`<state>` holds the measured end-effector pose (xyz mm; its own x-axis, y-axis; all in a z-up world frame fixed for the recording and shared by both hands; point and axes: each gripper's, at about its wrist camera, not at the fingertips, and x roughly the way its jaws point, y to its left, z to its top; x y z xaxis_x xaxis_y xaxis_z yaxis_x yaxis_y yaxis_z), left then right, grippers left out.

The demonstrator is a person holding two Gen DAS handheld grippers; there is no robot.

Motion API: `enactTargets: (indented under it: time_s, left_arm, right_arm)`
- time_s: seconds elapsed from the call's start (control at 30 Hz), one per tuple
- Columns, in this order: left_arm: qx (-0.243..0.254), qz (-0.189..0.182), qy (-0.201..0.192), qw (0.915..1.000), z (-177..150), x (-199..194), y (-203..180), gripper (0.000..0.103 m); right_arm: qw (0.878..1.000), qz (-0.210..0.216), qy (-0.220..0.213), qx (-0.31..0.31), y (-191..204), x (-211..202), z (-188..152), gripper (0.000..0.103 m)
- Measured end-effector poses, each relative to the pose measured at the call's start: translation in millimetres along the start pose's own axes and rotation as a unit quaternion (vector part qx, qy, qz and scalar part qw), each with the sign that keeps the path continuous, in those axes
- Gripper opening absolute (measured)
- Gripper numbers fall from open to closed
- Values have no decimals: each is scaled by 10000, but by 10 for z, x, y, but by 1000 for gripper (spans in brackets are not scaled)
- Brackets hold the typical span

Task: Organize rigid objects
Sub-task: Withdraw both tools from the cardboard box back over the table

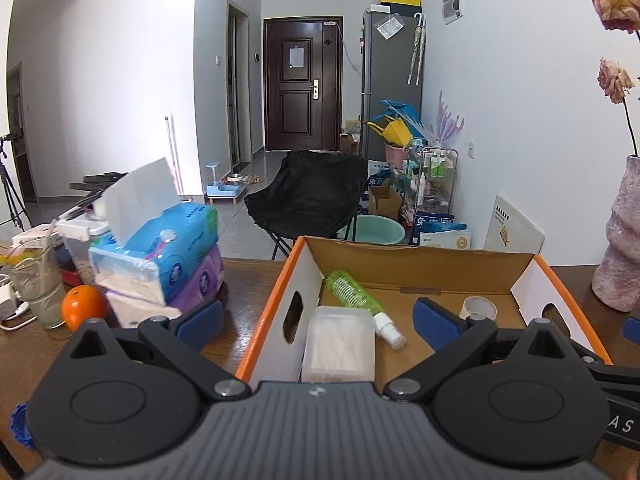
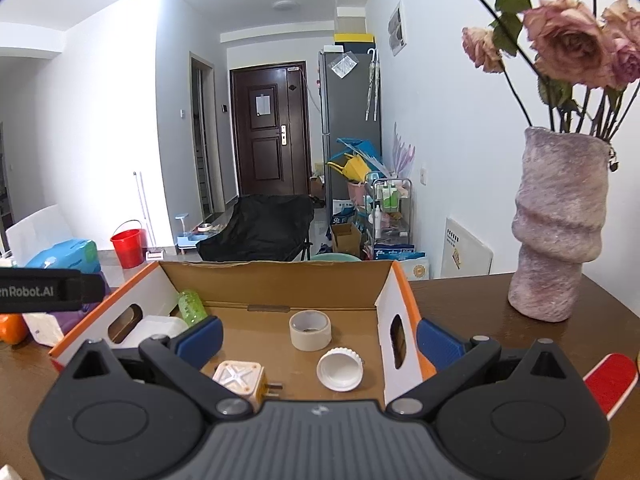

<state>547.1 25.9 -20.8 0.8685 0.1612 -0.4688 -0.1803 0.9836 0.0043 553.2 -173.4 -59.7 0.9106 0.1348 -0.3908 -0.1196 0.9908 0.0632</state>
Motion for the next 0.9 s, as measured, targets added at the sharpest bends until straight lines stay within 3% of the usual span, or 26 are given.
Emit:
enactTargets:
  time_s: [0.9]
  left_arm:
    - [-84,143,-49,9999,-541,-975,394,103]
  right_arm:
    - [9996,-197,-26,-186,-84,-1030,-487,103]
